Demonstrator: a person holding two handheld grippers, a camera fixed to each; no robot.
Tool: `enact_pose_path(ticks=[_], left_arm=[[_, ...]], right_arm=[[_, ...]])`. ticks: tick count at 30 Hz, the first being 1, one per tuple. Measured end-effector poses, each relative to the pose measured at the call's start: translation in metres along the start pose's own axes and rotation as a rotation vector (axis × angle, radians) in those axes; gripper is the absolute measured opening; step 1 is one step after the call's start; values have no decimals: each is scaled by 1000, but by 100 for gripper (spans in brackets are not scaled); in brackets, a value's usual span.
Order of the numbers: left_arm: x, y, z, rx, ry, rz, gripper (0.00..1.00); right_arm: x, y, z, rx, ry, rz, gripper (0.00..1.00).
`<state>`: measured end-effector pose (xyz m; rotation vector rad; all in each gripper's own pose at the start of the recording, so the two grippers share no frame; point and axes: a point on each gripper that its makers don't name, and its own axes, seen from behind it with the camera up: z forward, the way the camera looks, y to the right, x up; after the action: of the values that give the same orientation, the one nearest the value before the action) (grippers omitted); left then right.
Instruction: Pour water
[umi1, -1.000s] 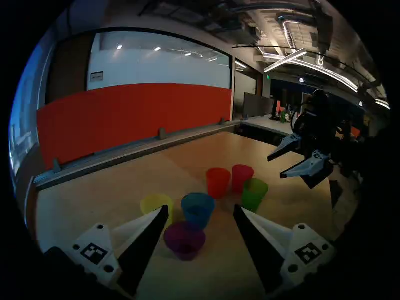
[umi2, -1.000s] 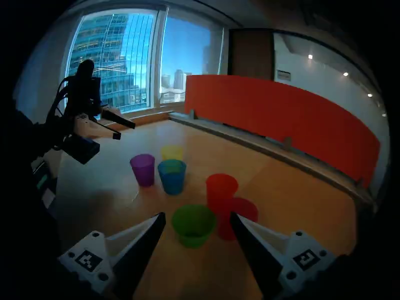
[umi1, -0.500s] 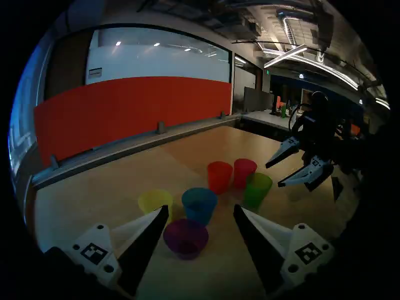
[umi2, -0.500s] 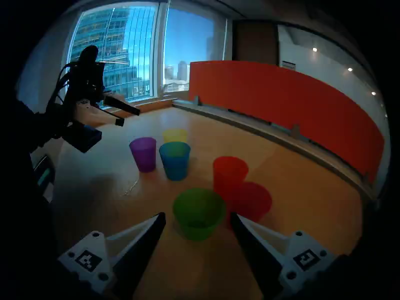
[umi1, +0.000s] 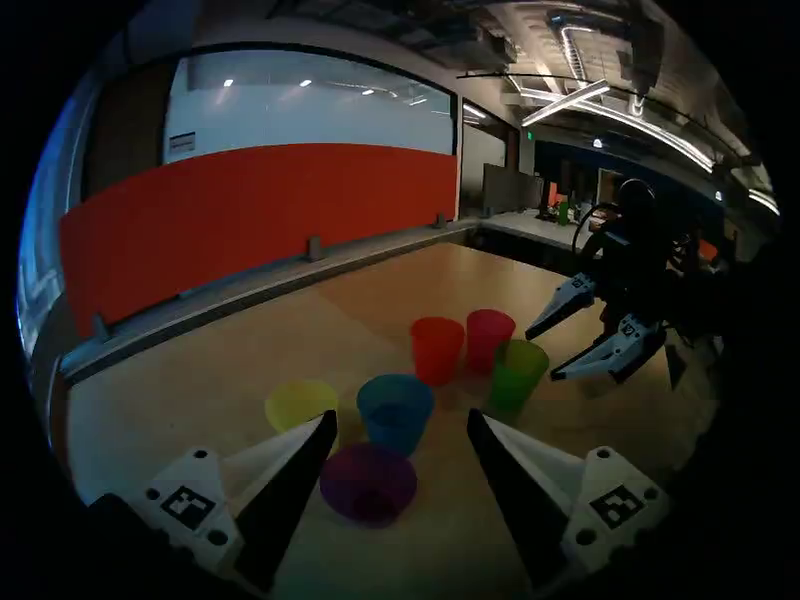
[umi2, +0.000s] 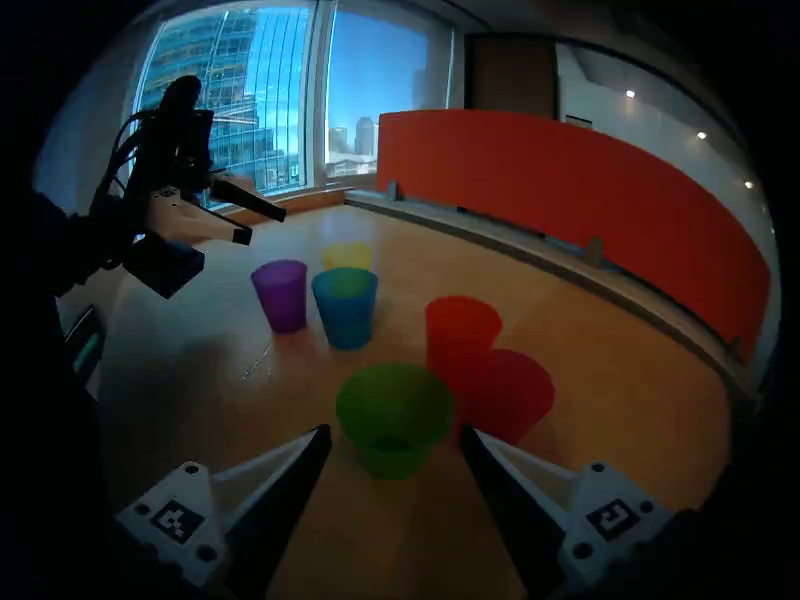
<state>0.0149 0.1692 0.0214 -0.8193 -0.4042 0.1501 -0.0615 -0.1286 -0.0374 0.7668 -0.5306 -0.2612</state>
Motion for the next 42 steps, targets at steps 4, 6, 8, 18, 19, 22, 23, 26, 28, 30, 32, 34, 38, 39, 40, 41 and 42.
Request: enact_pose_path(ticks=[4, 6, 8, 18, 19, 22, 23, 26, 28, 30, 32, 34, 38, 39, 40, 41, 42], left_arm=[[-3, -2, 8, 1, -16, 5, 97], [-5, -2, 13, 2, -25, 8, 97], [-7, -3, 18, 1, -35, 10, 97], [-14, -3, 38, -7, -70, 25, 97], [-14, -3, 40, -7, -73, 27, 97], [-16, -4, 43, -4, -83, 35, 97], [-17, -5, 44, -2, -86, 39, 97], [-18, -5, 45, -2, -90, 46, 97], [-19, -5, 46, -3, -93, 45, 97], [-19, -5, 47, -4, -95, 43, 97], [-19, -5, 48, -4, -98, 41, 97], [-20, -5, 49, -4, -102, 42, 97], [-22, -6, 50, -2, -112, 45, 97], [-23, -6, 51, -2, -115, 46, 97], [-23, -6, 51, -2, -117, 46, 97], [-24, -6, 52, -2, -120, 46, 97], [-25, -6, 52, -3, -123, 47, 97]], right_arm=[[-2, 1, 5, 1, -4, -4, 100], [-3, 2, 8, 3, -6, -5, 100], [-4, 1, 11, 6, -8, -6, 100], [-6, 2, 23, 15, -11, -8, 100], [-6, 2, 24, 17, -11, -7, 100], [-5, 3, 27, 19, -8, -6, 100], [-4, 3, 29, 19, -7, -5, 100], [-3, 3, 32, 22, -3, -7, 100], [-2, 3, 34, 25, -2, -7, 100], [-1, 2, 36, 29, 0, -9, 100], [0, 2, 39, 32, 1, -10, 100], [1, 2, 40, 35, 2, -13, 100], [2, 1, 43, 40, 3, -19, 98], [1, 1, 44, 41, 3, -21, 96], [1, 1, 45, 41, 3, -22, 94], [1, 2, 45, 42, 2, -24, 93], [1, 1, 45, 44, 2, -26, 93]])
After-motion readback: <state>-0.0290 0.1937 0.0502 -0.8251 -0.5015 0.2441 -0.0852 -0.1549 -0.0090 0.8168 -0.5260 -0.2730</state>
